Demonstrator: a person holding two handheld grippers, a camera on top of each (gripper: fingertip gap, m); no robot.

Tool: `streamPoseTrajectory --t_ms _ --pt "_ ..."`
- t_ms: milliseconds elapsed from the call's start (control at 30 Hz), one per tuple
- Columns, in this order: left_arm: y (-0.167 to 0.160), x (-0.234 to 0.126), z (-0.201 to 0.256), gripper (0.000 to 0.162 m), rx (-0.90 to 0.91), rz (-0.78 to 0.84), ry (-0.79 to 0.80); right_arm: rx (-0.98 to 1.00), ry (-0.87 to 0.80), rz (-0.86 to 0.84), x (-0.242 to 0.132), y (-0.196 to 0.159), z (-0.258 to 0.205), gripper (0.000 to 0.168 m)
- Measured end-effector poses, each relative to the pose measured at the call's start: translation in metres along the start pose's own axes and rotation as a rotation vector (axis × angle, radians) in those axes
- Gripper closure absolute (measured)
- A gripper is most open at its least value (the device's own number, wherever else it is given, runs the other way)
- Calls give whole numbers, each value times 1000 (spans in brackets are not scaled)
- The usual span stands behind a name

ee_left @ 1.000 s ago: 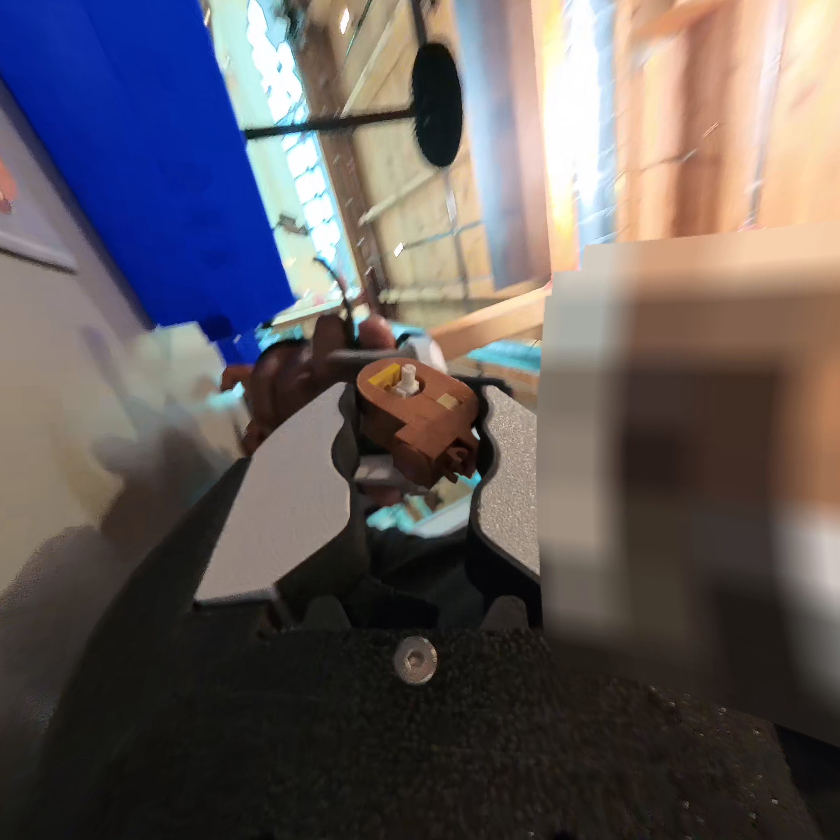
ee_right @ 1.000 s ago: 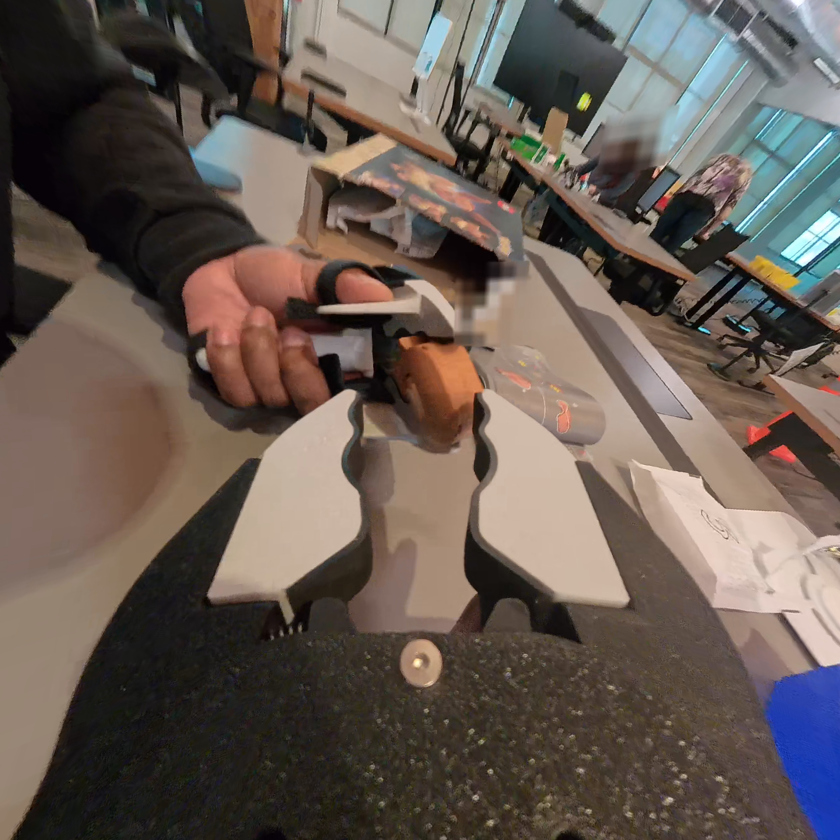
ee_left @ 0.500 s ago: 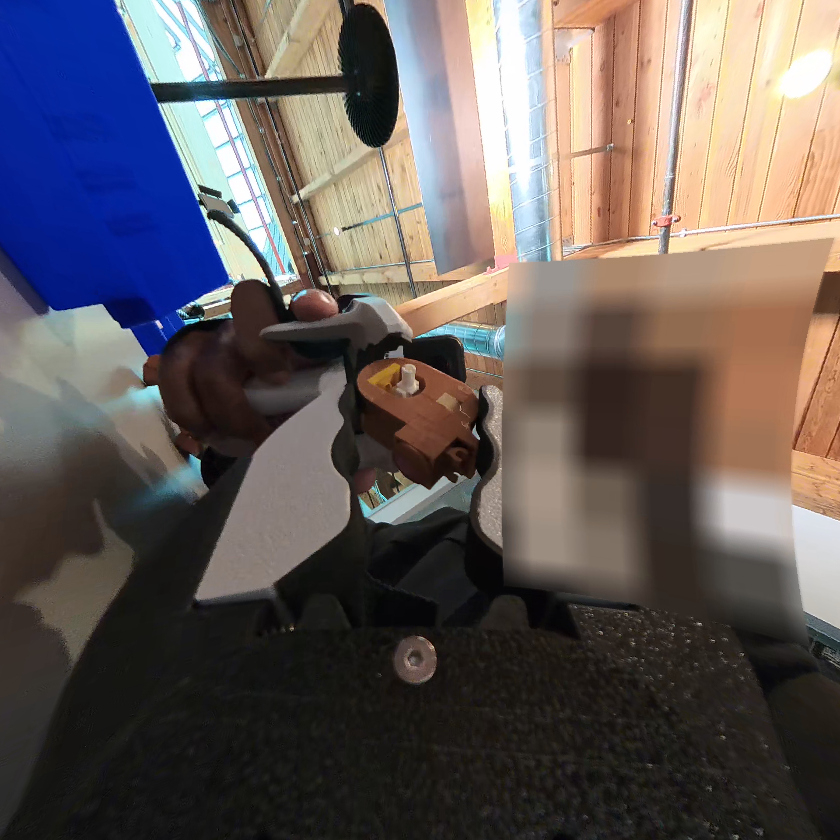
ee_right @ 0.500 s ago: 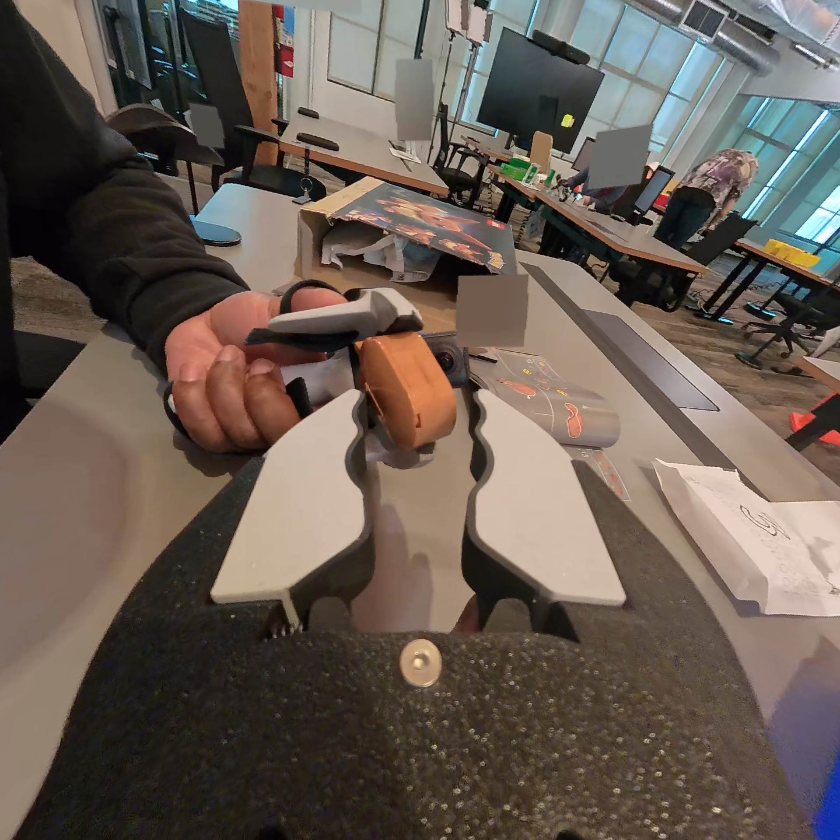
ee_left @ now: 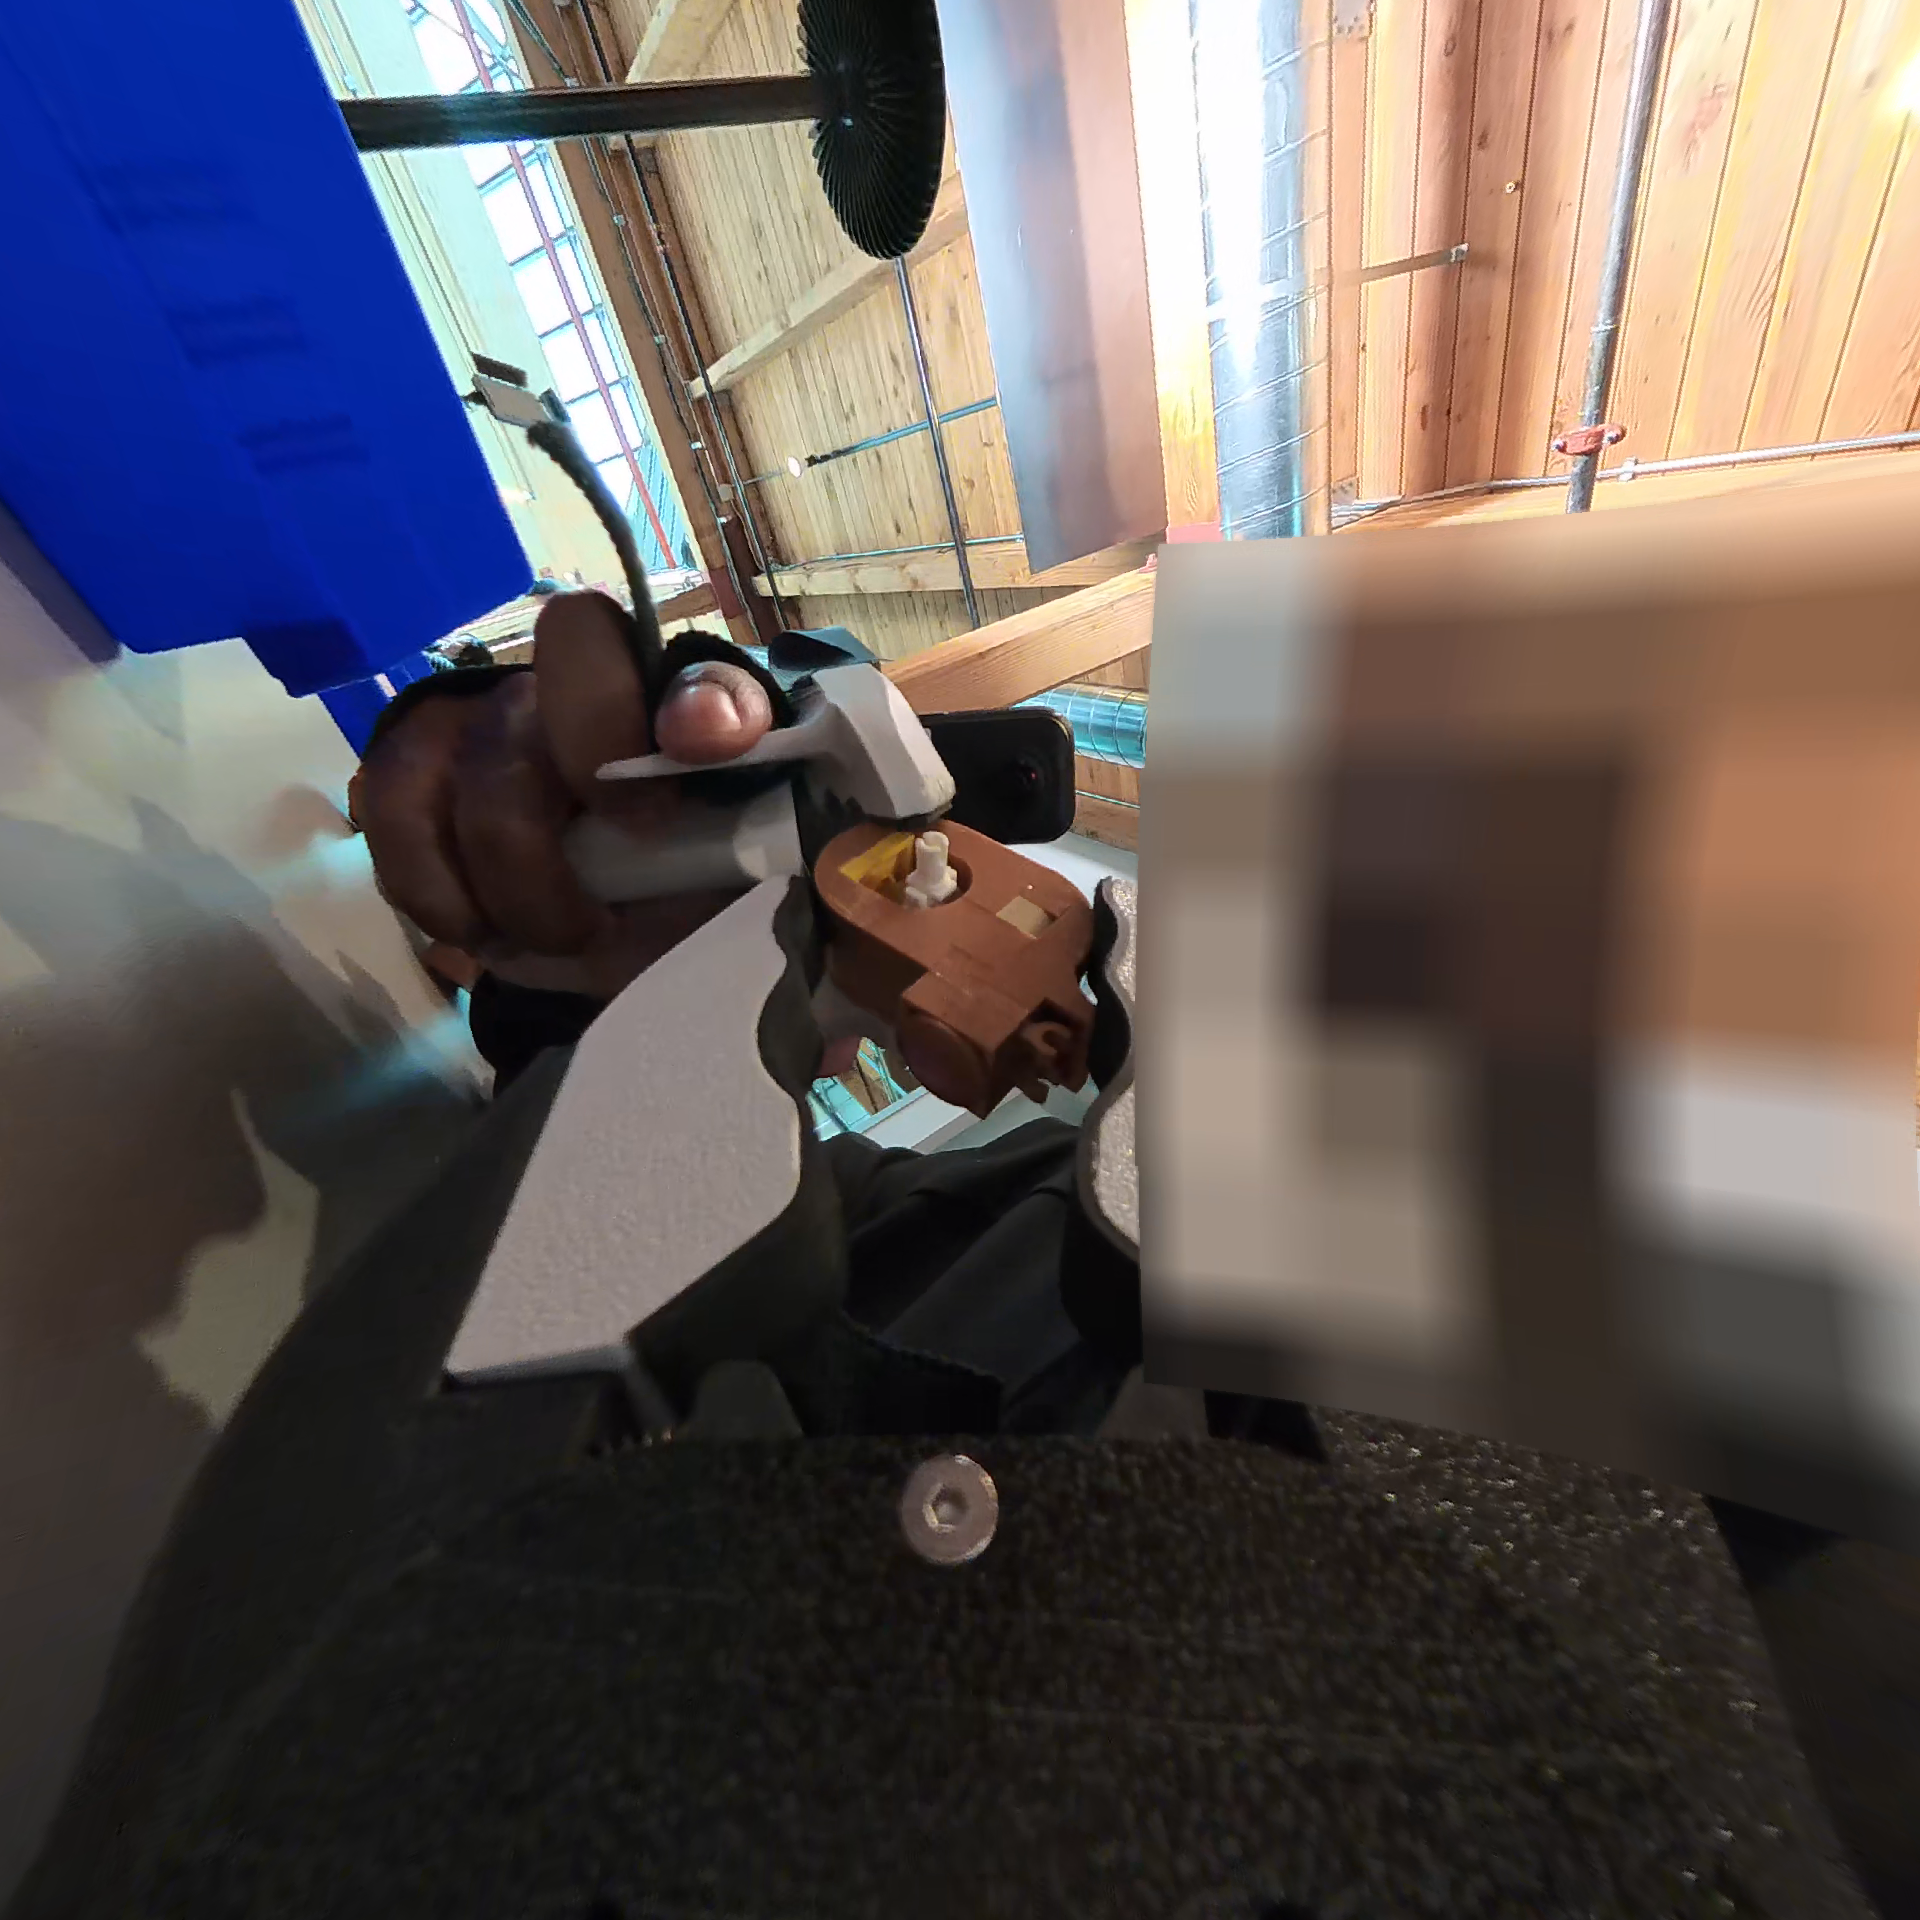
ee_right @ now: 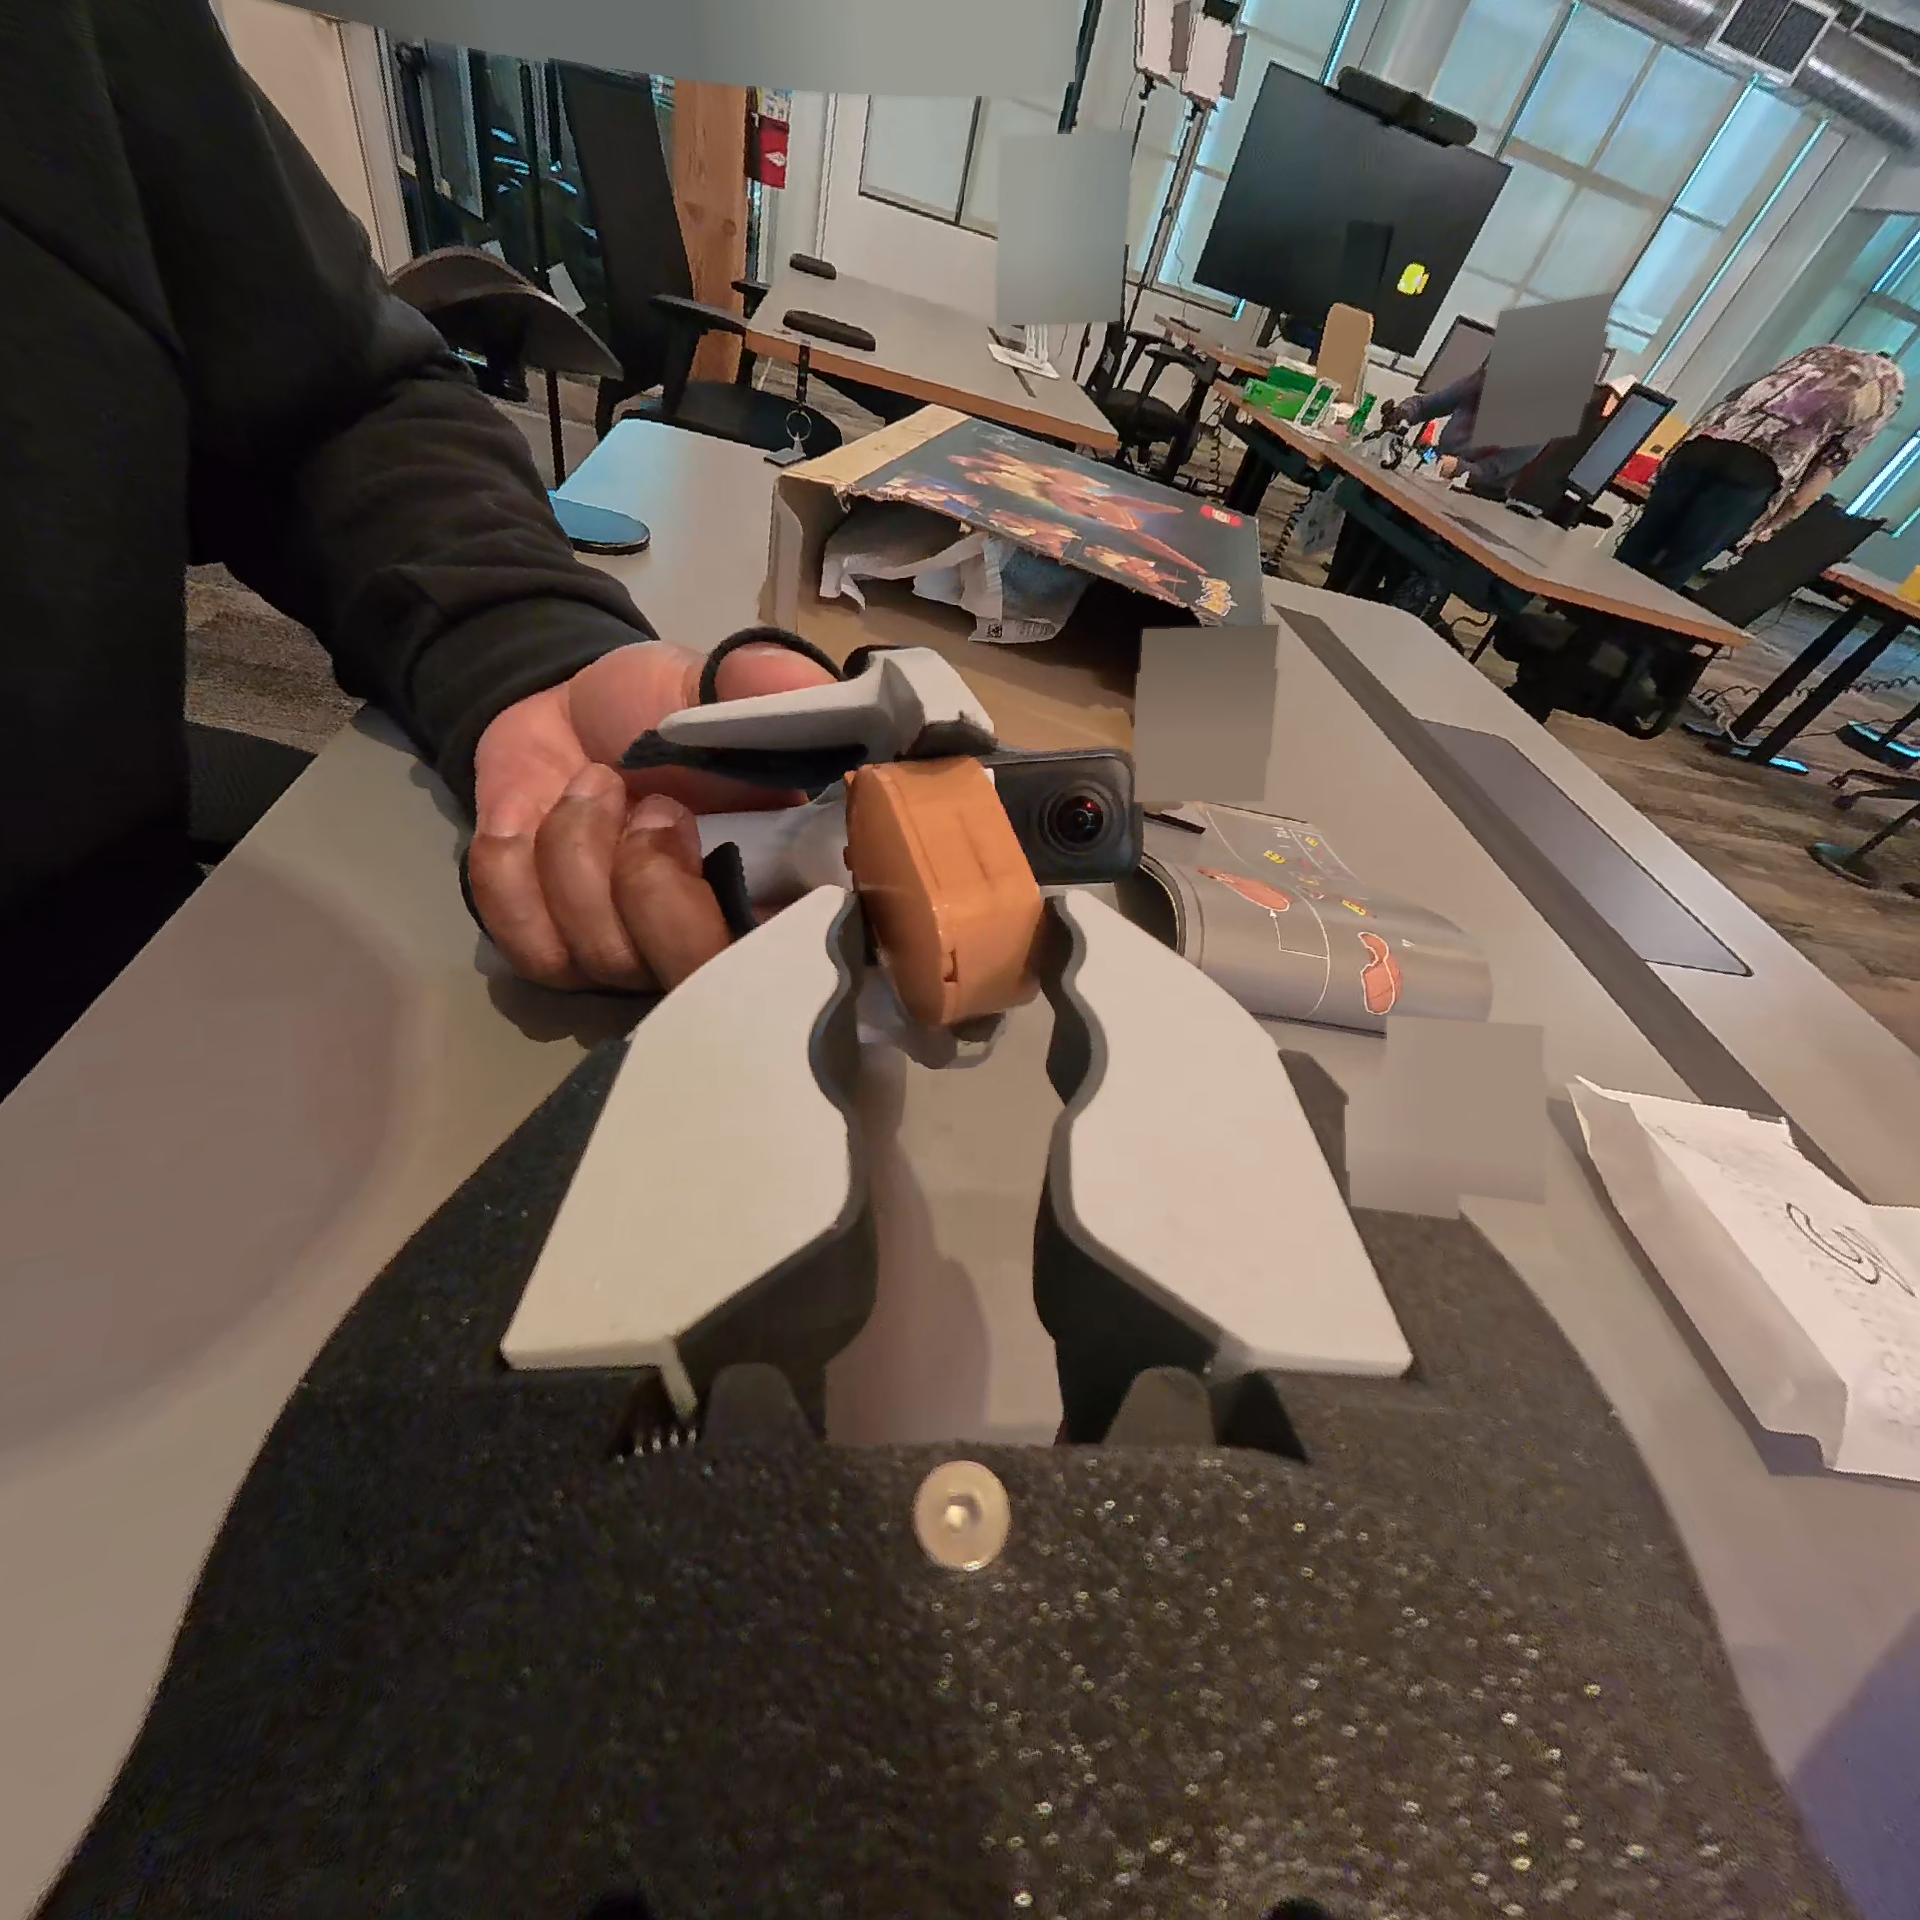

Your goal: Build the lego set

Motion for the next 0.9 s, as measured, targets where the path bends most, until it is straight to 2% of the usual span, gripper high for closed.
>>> streamPoseTrajectory --t_ms 167,267,433,533,900 --pt "0 2 3 112 -7 20 -55 2 -13 16 0 5 -1 134" --pt "0 5 13 112 24 19 -142 28 -11 60 -6 12 1 125" --pt "-4 9 17 112 -3 -11 -193 39 17 67 -8 11 -1 130" --pt "-10 12 15 112 -40 -42 -200 45 78 80 -9 14 -8 140" --pt "-19 14 14 112 -87 -97 -210 36 157 81 -16 14 -14 144"
Point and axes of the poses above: each gripper's, where its closed fingertips meet, x out along the fingers, y out of its top, z = x × y across the jaws, the point moved 4 cm from there along -x, back along the fingers, and after that the axes turned 12 degrees about -y, right-handed, at the moved point
